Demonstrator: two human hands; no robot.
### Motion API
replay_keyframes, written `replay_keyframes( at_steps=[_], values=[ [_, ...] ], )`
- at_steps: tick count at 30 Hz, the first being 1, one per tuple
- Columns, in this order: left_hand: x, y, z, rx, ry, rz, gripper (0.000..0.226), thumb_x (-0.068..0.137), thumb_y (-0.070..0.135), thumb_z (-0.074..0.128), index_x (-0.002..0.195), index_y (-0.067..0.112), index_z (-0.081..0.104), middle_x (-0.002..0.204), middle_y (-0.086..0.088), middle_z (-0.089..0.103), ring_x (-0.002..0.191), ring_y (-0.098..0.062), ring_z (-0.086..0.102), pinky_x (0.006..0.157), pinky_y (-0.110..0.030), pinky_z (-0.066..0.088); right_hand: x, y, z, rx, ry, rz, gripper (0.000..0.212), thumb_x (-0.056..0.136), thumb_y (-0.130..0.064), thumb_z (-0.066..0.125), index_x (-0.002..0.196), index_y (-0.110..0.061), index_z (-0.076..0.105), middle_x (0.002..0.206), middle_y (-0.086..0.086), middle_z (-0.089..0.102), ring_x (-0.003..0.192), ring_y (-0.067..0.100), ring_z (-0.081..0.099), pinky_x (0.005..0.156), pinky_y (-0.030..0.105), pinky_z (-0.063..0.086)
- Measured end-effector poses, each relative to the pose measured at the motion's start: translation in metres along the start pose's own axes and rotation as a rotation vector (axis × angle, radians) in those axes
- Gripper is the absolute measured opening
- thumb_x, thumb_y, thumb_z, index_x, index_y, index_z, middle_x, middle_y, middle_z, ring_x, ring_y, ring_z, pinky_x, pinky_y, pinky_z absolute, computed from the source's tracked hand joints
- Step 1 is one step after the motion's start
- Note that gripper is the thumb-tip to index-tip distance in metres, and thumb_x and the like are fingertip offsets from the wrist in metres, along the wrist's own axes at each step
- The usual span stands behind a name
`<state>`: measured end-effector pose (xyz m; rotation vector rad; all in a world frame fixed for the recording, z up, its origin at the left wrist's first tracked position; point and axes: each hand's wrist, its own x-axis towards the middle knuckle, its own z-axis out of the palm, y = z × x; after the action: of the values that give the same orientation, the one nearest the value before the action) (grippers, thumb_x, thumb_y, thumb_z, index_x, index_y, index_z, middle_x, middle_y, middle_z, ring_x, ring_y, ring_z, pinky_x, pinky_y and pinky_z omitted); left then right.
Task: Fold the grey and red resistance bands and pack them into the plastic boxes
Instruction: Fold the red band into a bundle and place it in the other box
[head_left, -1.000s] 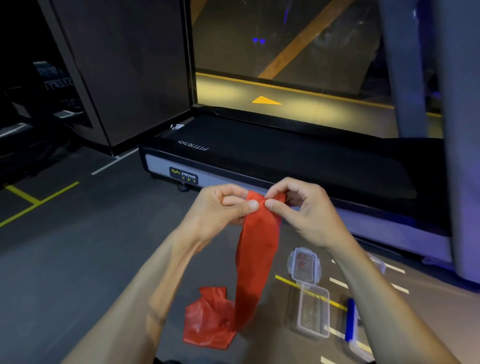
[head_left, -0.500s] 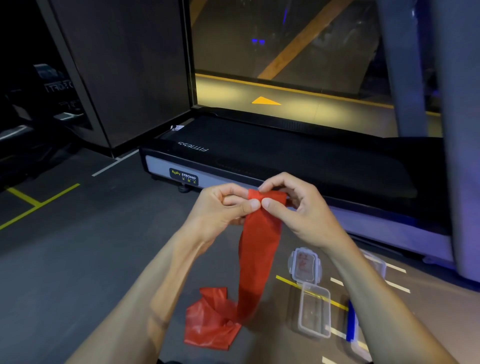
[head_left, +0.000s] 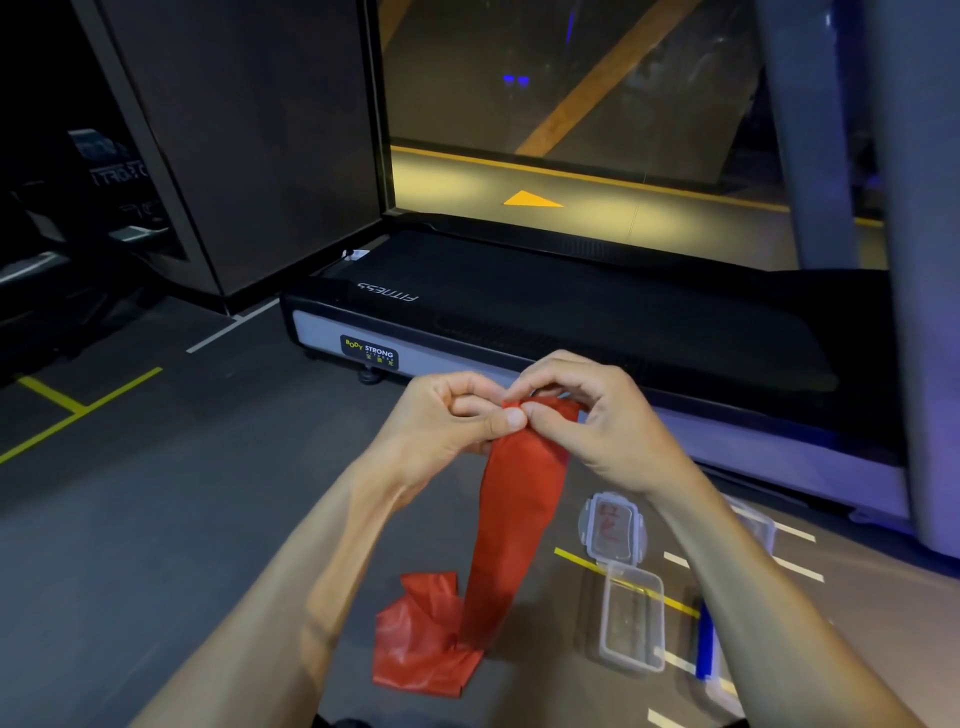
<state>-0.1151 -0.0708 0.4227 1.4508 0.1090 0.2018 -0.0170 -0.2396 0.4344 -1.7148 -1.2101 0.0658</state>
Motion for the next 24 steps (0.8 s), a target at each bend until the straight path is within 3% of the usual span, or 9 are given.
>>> replay_keyframes(
  at_steps=[5, 11, 15, 19, 22, 24],
  values=[
    [0.001, -0.001, -0.001, 0.012, -0.005, -0.011, 0.024, 0.068, 0.015, 0.079, 0.087, 0.007, 0.070, 0.071, -0.005, 0.075, 0.066, -0.012, 0.071, 0.062, -0.023, 0.056, 0.000, 0.001, 0.001, 0.014, -0.018, 0.026, 0.013, 0.089, -0.007, 0.069, 0.094, -0.018, 0.073, 0.098, -0.002, 0.069, 0.094, 0.022, 0.068, 0.087, 0.050, 0.052],
    [0.002, -0.006, -0.005, -0.013, -0.052, -0.034, 0.032, 0.066, 0.027, 0.082, 0.092, 0.010, 0.074, 0.080, -0.009, 0.076, 0.073, -0.015, 0.071, 0.071, -0.029, 0.057, 0.000, -0.003, 0.004, 0.094, 0.005, 0.102, 0.008, 0.084, -0.008, 0.064, 0.086, -0.015, 0.068, 0.092, 0.001, 0.068, 0.087, 0.020, 0.067, 0.082, 0.042, 0.053],
    [0.001, -0.006, -0.006, -0.112, -0.125, -0.056, 0.015, 0.081, 0.023, 0.071, 0.092, 0.014, 0.077, 0.084, -0.010, 0.075, 0.075, -0.016, 0.071, 0.072, -0.028, 0.059, 0.001, -0.005, 0.005, 0.117, 0.043, 0.112, 0.009, 0.080, -0.008, 0.062, 0.084, -0.015, 0.066, 0.091, 0.006, 0.067, 0.082, 0.023, 0.063, 0.074, 0.036, 0.047],
    [0.001, -0.004, -0.004, -0.094, -0.152, -0.101, 0.017, 0.090, 0.023, 0.065, 0.098, 0.009, 0.071, 0.075, -0.001, 0.070, 0.067, -0.010, 0.065, 0.073, -0.028, 0.055, 0.001, -0.006, 0.007, 0.151, 0.041, 0.094, 0.011, 0.077, -0.002, 0.058, 0.080, -0.010, 0.065, 0.097, 0.011, 0.064, 0.087, 0.026, 0.062, 0.078, 0.032, 0.047],
    [0.008, -0.009, 0.001, -0.038, 0.052, -0.098, 0.009, 0.099, 0.016, 0.062, 0.092, 0.011, 0.067, 0.061, 0.002, 0.053, 0.060, -0.013, 0.049, 0.067, -0.028, 0.050, 0.000, -0.007, 0.007, 0.069, 0.048, 0.070, 0.011, 0.073, -0.003, 0.058, 0.074, -0.012, 0.063, 0.108, -0.002, 0.064, 0.103, 0.016, 0.062, 0.087, 0.028, 0.047],
    [0.018, -0.017, -0.001, -0.007, 0.282, -0.060, 0.019, 0.102, 0.011, 0.057, 0.086, 0.016, 0.065, 0.070, -0.008, 0.053, 0.064, -0.017, 0.047, 0.067, -0.031, 0.047, -0.001, -0.009, 0.007, 0.007, 0.051, 0.026, 0.008, 0.072, -0.006, 0.057, 0.071, -0.013, 0.061, 0.113, -0.007, 0.067, 0.114, 0.018, 0.061, 0.095, 0.028, 0.045]
  ],
)
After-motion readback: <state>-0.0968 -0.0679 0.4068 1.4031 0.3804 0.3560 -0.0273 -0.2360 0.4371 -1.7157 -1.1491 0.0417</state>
